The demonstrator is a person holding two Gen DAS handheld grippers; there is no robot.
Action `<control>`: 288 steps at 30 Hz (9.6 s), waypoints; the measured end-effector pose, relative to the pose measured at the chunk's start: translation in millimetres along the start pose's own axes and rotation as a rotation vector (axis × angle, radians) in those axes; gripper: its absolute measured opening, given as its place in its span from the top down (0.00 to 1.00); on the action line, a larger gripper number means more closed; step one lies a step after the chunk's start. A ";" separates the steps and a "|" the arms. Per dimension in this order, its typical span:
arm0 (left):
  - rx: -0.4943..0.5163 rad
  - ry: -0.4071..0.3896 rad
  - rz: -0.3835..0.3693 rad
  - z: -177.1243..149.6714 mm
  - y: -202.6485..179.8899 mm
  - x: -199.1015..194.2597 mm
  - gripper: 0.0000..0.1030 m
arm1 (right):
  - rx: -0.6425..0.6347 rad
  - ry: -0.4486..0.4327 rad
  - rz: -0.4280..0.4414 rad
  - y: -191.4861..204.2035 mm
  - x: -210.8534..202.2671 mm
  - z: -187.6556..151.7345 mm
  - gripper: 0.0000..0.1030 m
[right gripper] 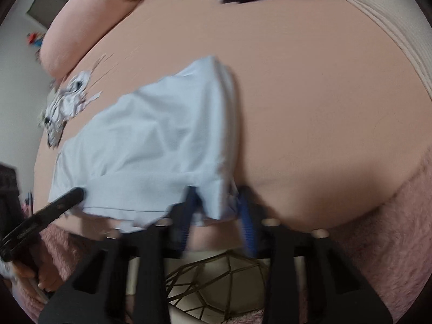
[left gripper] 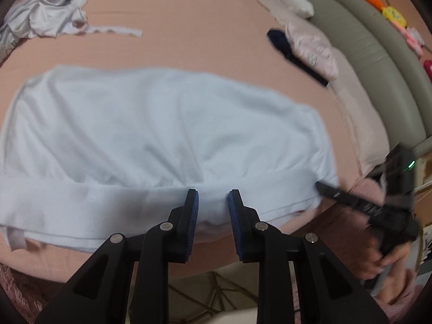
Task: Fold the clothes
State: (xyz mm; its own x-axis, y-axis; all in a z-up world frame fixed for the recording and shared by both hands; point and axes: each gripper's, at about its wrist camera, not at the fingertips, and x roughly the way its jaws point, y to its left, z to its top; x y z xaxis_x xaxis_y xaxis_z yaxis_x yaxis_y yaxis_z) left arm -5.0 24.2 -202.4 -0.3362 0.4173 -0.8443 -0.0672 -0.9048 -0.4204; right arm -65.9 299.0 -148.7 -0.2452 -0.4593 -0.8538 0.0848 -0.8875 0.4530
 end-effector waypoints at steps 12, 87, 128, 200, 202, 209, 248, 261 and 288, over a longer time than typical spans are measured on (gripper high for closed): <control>0.003 -0.013 -0.051 -3.7 11.3 -0.8 0.75 | -0.194 -0.067 0.203 76.0 -0.6 50.1 0.86; -0.026 -0.027 -0.247 86.2 -70.6 37.7 0.87 | -0.285 0.031 0.252 46.8 34.9 37.6 0.84; -0.458 -0.060 -0.253 54.6 179.7 -57.7 0.89 | -0.455 0.071 0.202 175.2 60.9 7.8 0.70; -0.133 -0.166 -0.140 10.2 66.7 -82.5 0.88 | -0.523 0.159 0.070 117.0 53.3 -40.4 0.67; -0.126 -0.175 -0.124 8.8 63.2 -84.3 0.89 | -0.459 0.156 0.015 111.3 65.5 -34.7 0.82; -0.144 -0.193 -0.107 -2.8 62.5 -95.1 0.96 | -0.396 0.158 -0.094 89.2 65.2 -22.9 0.94; -0.082 -0.203 0.166 73.1 93.7 -50.6 0.84 | -0.349 -0.097 -0.409 74.9 101.7 94.1 0.68; 0.055 -0.149 0.265 71.6 77.0 -36.8 0.76 | -0.503 -0.073 -0.191 130.8 110.6 67.0 0.69; -0.136 -0.110 0.222 36.1 84.4 -81.3 0.50 | -0.387 -0.001 -0.035 89.7 62.5 49.8 0.61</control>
State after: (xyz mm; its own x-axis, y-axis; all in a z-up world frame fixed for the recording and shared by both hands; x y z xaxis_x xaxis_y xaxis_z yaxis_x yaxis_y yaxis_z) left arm -17.3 -89.1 -157.2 -0.4288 0.1915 -0.8829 0.1438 -0.9503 -0.2760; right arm -121.7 192.6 -148.6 -0.2550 -0.4283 -0.8669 0.4343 -0.8518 0.2931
